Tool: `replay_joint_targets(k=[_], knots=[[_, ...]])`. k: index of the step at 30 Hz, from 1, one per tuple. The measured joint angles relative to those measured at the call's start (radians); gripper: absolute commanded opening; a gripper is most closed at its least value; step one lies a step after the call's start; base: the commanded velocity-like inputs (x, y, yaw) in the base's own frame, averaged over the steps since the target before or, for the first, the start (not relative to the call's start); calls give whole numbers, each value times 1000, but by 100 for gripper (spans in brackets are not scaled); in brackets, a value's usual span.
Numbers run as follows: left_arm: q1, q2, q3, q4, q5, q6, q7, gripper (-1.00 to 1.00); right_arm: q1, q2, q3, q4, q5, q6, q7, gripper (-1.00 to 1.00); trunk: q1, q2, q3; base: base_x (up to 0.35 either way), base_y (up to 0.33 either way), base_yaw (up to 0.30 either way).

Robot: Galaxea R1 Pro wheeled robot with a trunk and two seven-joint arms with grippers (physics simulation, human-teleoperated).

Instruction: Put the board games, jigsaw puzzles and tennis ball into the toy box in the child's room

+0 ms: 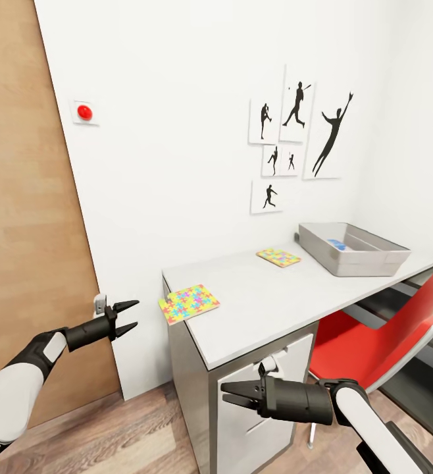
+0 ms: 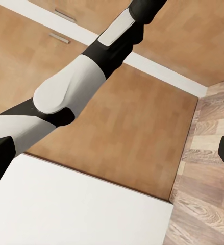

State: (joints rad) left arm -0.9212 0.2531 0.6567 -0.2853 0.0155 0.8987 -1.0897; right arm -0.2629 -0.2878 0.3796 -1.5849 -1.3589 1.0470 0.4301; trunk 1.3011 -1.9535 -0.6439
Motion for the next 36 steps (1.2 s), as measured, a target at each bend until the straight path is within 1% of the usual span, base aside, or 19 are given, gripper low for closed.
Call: replay_joint_targets(k=[8,15,24,31,36], knots=[[0,0,0,0,0,0,1,100,0,0,0,0,0,0,0,100,0,0,0,-1,-3,0],[0,0,1,1,0,1,0,100,0,0,0,0,0,0,0,100,0,0,0,-45,-130,0],[0,0,1,1,0,1,0,100,0,0,0,0,0,0,0,100,0,0,0,-7,-40,0],[0,0,1,1,0,1,0,100,0,0,0,0,0,0,0,100,0,0,0,-1,-176,0],[0,0,1,1,0,0,0,100,0,0,0,0,0,0,0,100,0,0,0,0,-61,0]])
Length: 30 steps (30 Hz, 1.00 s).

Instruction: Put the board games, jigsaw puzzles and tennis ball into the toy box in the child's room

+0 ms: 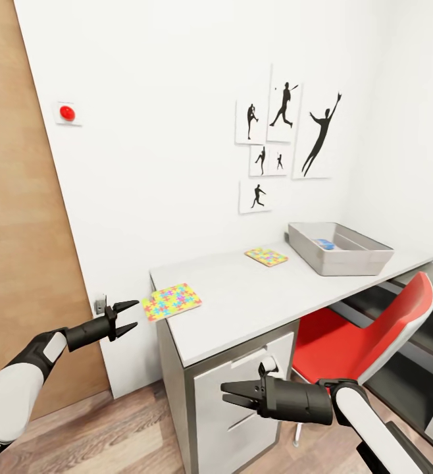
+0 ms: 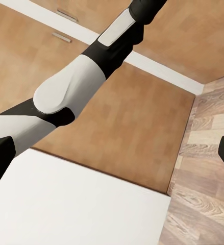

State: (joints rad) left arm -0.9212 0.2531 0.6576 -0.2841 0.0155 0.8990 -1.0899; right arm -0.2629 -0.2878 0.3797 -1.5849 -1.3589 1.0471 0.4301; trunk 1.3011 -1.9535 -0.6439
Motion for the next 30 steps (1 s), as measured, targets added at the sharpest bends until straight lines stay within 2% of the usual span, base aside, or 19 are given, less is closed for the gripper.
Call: replay_joint_targets(k=[6,16,30], knots=[[0,0,-1,0,0,0,-1,100,0,0,0,0,0,0,0,100,0,0,0,31,-11,0],[0,0,-1,0,0,-1,-3,100,0,0,0,0,0,0,0,100,0,0,0,150,-1,0],[0,0,-1,0,1,-2,-6,100,0,0,0,0,0,0,0,100,0,0,0,17,2,0]])
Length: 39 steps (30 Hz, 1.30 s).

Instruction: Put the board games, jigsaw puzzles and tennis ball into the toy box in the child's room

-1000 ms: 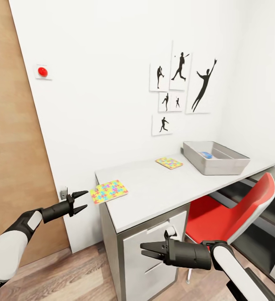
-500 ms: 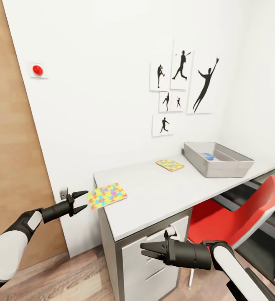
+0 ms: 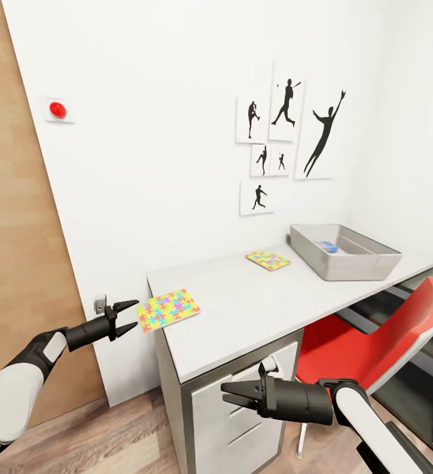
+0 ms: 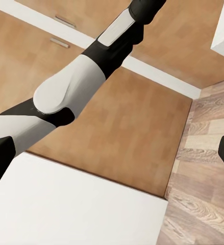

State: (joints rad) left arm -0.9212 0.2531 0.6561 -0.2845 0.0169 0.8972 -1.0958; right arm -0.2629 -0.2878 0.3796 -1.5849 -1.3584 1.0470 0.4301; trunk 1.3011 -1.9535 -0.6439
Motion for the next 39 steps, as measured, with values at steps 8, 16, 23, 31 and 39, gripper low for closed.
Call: replay_joint_targets(k=[8,16,23,31,39], knots=[[0,0,0,0,-1,0,0,100,0,0,0,0,0,0,0,100,0,0,0,102,67,0],[0,0,0,0,-1,0,0,100,0,0,0,0,0,0,0,100,0,0,0,16,10,0],[0,0,0,0,-1,0,0,100,0,0,0,0,0,0,0,100,0,0,0,1,1,0],[0,0,0,0,-1,1,-1,100,0,0,0,0,0,0,0,100,0,0,0,0,0,0],[0,0,0,0,-1,1,-2,100,0,0,0,0,0,0,0,100,0,0,0,0,0,0]])
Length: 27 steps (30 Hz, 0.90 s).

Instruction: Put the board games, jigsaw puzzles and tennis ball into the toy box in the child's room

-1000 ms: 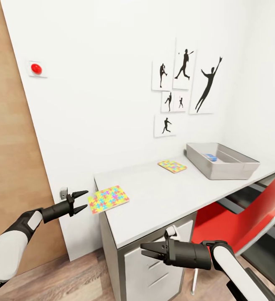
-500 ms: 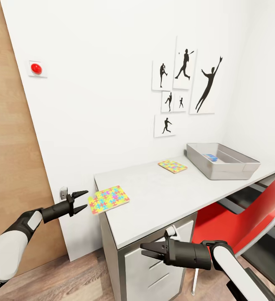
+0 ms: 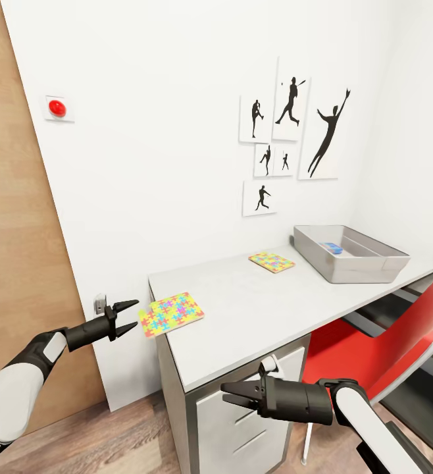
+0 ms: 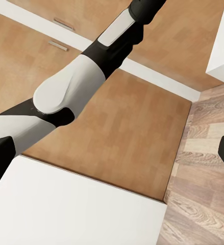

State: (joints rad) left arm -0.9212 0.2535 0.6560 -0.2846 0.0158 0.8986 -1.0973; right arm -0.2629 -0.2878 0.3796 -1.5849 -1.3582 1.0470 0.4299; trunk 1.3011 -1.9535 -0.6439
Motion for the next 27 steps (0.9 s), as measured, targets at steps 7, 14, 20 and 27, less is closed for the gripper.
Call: replay_joint_targets(k=[7,14,20,27], knots=[[0,0,0,0,-1,0,0,100,0,0,0,0,0,0,0,100,11,-21,-9,0,0,0],[0,0,0,0,0,0,0,100,0,0,0,0,0,0,0,100,23,-42,-19,0,0,0],[0,0,0,1,0,0,0,100,0,0,0,0,0,0,0,100,34,-63,-28,0,0,0],[0,0,0,1,0,0,0,100,0,0,0,0,1,0,0,100,61,-112,-50,0,0,0]])
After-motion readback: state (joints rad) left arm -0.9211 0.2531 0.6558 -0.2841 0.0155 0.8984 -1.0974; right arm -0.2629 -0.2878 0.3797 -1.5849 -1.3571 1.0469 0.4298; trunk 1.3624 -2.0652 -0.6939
